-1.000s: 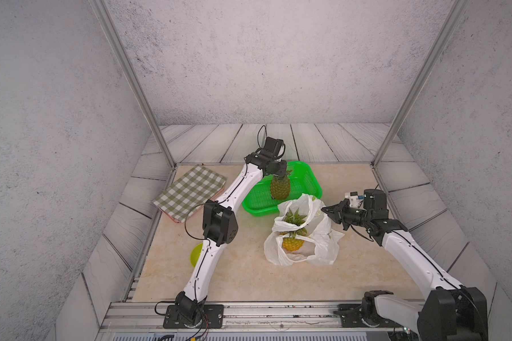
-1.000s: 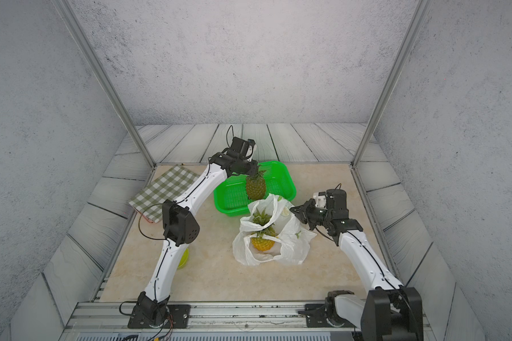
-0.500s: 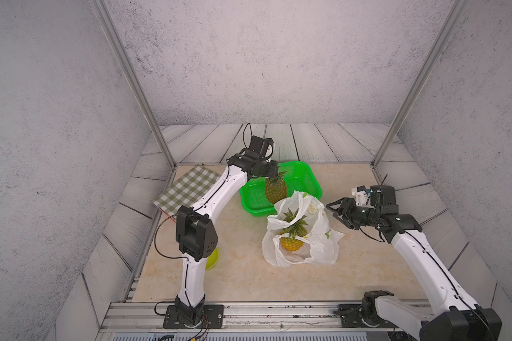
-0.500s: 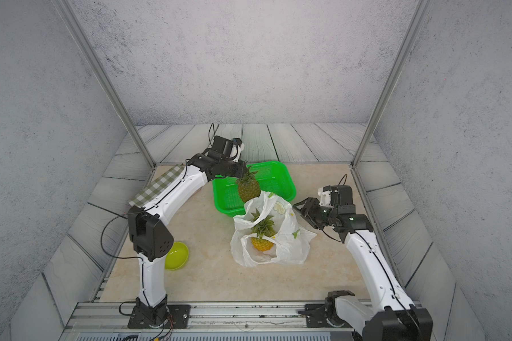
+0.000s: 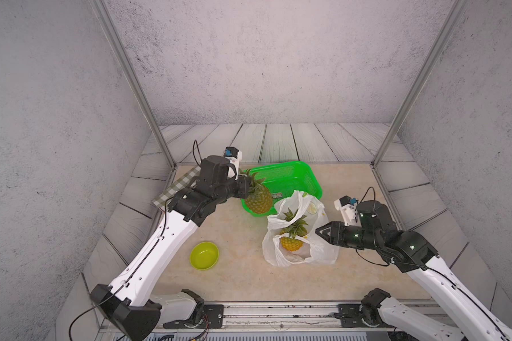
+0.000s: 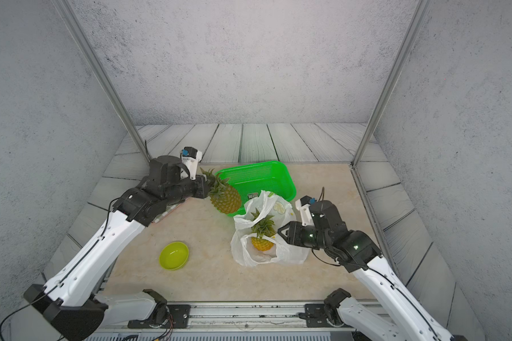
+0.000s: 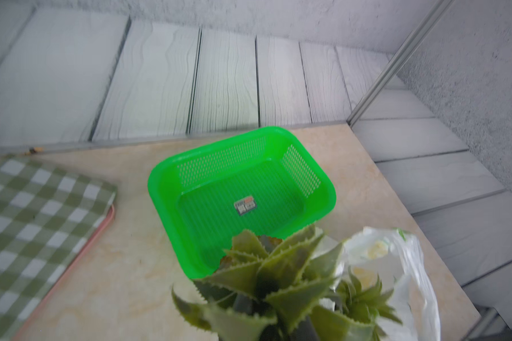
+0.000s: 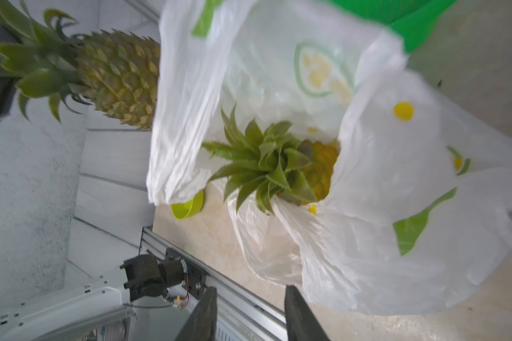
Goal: Place the pineapple into a plastic bag & tie a knot
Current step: Pick up the pineapple from the basket, then place the pineapple in the plastic bag.
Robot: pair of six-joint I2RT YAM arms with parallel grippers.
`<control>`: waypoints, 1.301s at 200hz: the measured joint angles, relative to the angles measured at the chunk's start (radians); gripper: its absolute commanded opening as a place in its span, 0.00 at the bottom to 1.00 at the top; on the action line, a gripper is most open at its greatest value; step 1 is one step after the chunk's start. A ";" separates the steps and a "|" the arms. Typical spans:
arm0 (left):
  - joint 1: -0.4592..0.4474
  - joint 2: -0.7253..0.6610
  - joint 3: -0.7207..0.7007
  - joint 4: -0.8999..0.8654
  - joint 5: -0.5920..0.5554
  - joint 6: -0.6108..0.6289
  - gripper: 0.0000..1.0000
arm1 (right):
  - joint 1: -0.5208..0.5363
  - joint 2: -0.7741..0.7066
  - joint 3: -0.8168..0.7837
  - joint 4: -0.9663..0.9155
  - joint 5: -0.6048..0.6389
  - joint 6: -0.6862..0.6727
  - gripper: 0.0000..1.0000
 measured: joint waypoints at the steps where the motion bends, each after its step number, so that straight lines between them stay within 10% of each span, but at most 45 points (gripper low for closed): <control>1: 0.000 -0.008 -0.009 -0.004 0.000 -0.002 0.00 | 0.012 0.002 -0.004 0.004 0.004 0.003 0.44; 69: 0.000 -0.381 -0.264 -0.239 -0.046 -0.088 0.00 | 0.355 0.367 -0.013 0.194 0.192 0.081 0.63; 177: 0.000 -0.489 -0.277 -0.324 -0.049 -0.116 0.00 | 0.400 0.642 0.069 0.362 0.366 0.043 0.70; 260: 0.000 -0.506 -0.239 -0.356 0.015 -0.159 0.00 | 0.400 0.488 -0.130 0.737 0.137 0.048 0.61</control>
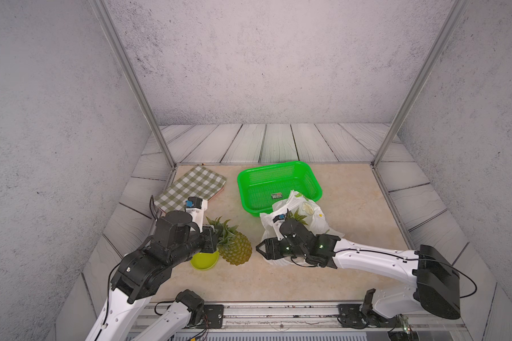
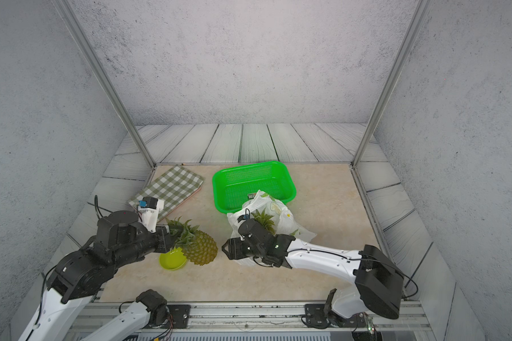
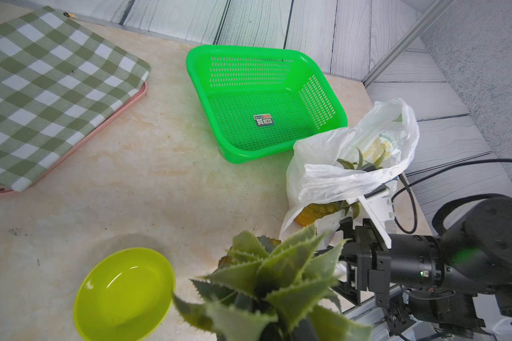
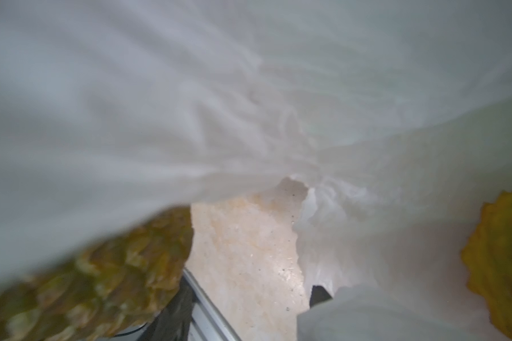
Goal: Place the pineapple into a plastic bag & tie a knot
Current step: Place the pineapple in the plastic bag.
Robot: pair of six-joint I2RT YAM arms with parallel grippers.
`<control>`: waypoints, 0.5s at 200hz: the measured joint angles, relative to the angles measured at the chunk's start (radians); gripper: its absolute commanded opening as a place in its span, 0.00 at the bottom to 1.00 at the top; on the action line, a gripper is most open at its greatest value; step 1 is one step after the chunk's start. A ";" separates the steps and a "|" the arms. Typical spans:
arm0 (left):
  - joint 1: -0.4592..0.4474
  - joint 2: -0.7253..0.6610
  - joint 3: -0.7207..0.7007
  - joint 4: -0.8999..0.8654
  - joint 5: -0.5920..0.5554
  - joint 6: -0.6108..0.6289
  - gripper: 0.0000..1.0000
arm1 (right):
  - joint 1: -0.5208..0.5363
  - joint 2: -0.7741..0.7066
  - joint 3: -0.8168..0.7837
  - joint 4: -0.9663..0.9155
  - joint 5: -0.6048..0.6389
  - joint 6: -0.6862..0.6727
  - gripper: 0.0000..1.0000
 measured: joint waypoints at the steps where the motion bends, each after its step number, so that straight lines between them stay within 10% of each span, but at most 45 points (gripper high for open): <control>1: 0.000 0.000 0.001 0.000 0.001 0.000 0.00 | 0.000 -0.007 -0.004 0.007 -0.003 0.003 0.60; 100: -0.052 0.067 0.060 0.153 0.178 -0.140 0.00 | 0.026 -0.466 -0.336 0.111 0.026 0.143 0.18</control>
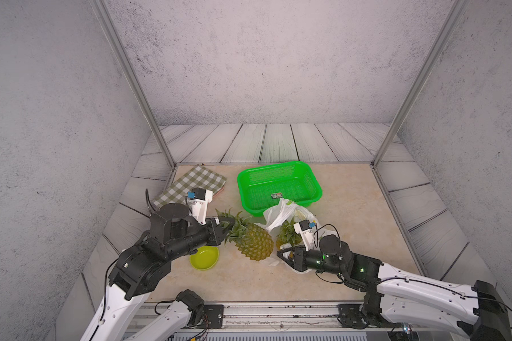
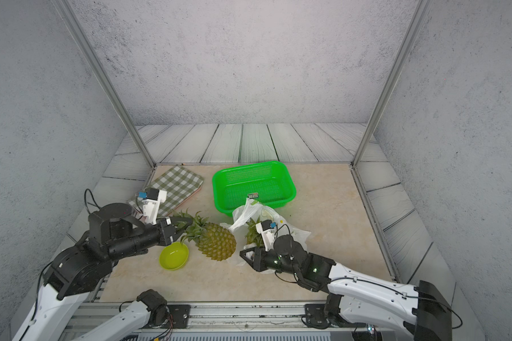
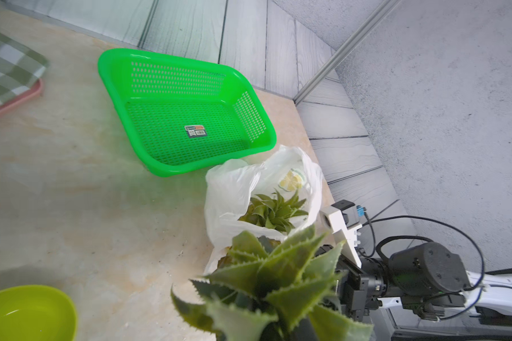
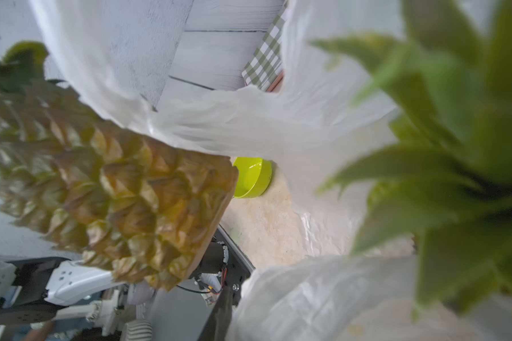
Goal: Place the pineapple into a plastic bag & tie a knot
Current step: Place the pineapple in the plastic bag.
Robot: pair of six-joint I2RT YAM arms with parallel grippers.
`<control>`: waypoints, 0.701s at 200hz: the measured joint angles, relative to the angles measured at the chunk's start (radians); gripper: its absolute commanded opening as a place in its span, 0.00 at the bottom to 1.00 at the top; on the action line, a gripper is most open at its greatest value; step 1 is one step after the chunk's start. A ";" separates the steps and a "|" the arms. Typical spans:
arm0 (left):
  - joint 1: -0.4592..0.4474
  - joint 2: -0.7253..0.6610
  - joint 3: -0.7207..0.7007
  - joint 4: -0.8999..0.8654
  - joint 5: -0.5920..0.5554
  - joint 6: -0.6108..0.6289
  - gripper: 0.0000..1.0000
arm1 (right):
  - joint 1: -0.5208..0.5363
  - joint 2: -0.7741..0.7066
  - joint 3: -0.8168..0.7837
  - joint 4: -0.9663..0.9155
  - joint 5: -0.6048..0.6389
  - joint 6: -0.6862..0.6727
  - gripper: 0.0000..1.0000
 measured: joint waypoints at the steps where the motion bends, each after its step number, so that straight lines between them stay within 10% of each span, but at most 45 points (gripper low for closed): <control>1: -0.004 0.003 0.000 0.002 0.000 0.000 0.00 | 0.000 -0.006 -0.005 0.000 0.002 0.003 0.18; 140: -0.460 0.254 -0.034 0.217 -0.432 0.022 0.00 | 0.008 -0.478 -0.116 -0.348 0.172 0.093 0.00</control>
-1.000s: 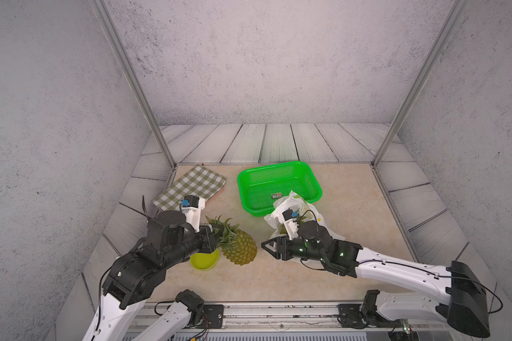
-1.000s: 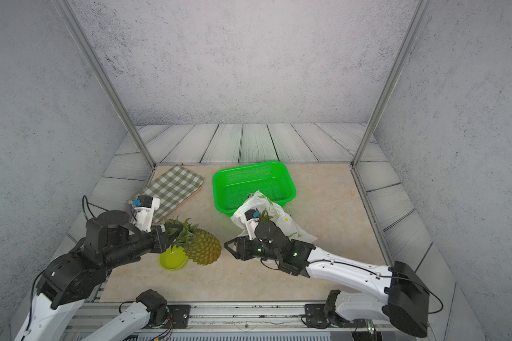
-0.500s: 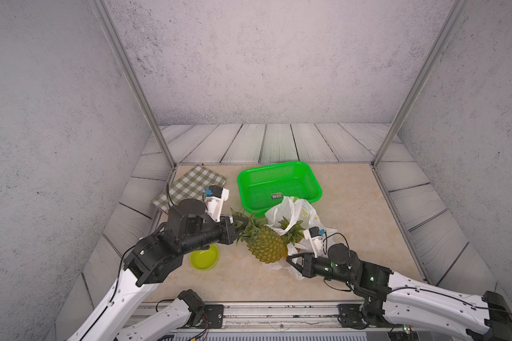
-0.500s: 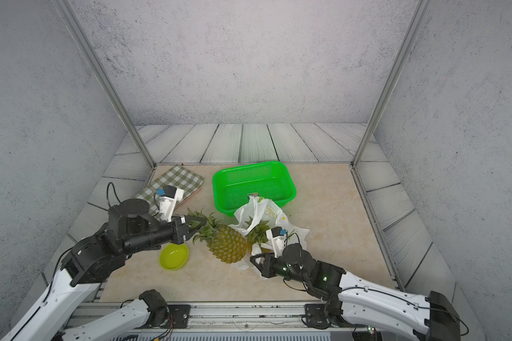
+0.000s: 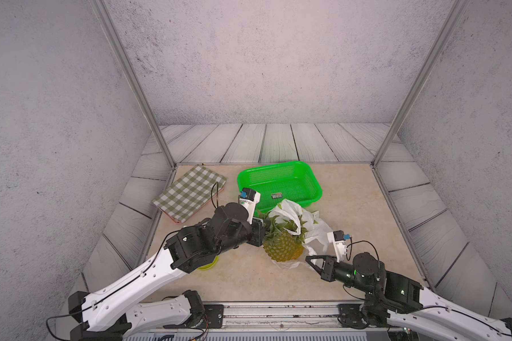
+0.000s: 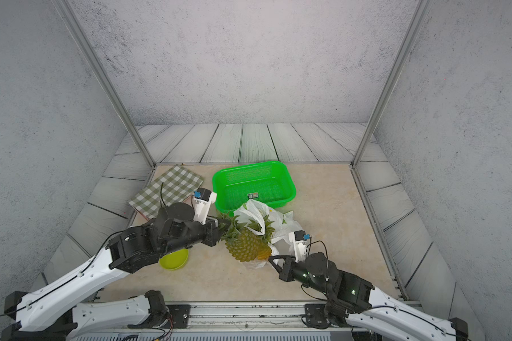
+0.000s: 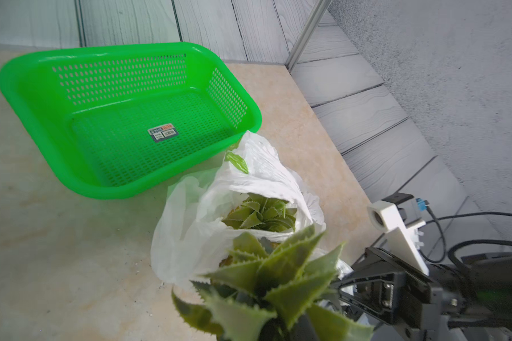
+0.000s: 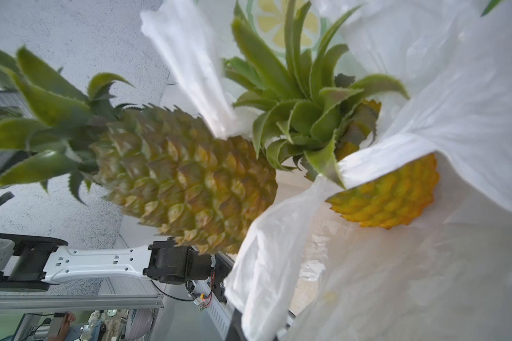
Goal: Place the pineapple into a plastic bag & tie a knot
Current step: Place the pineapple in the plastic bag.
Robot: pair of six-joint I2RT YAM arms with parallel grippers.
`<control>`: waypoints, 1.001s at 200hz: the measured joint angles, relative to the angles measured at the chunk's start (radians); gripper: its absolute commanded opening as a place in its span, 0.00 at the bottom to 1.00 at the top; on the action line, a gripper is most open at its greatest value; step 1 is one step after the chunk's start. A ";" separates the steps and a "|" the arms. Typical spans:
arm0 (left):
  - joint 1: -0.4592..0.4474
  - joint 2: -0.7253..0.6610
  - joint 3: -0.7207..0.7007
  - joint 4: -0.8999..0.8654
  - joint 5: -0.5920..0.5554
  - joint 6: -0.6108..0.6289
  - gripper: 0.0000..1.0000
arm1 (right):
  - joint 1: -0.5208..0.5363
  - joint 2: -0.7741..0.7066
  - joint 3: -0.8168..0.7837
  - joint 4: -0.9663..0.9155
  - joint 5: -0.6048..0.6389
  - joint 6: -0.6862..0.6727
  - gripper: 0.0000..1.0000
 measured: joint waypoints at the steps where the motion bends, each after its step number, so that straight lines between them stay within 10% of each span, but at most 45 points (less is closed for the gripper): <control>1: -0.003 0.002 -0.001 0.004 -0.008 0.001 0.00 | 0.000 0.000 0.000 -0.001 0.000 0.000 0.00; 111: -0.133 0.121 -0.013 0.065 -0.492 0.126 0.00 | 0.000 0.054 0.003 -0.001 -0.001 -0.017 0.00; 200: -0.156 0.211 -0.010 0.198 -0.315 0.167 0.00 | 0.000 0.056 0.037 0.006 0.018 -0.044 0.00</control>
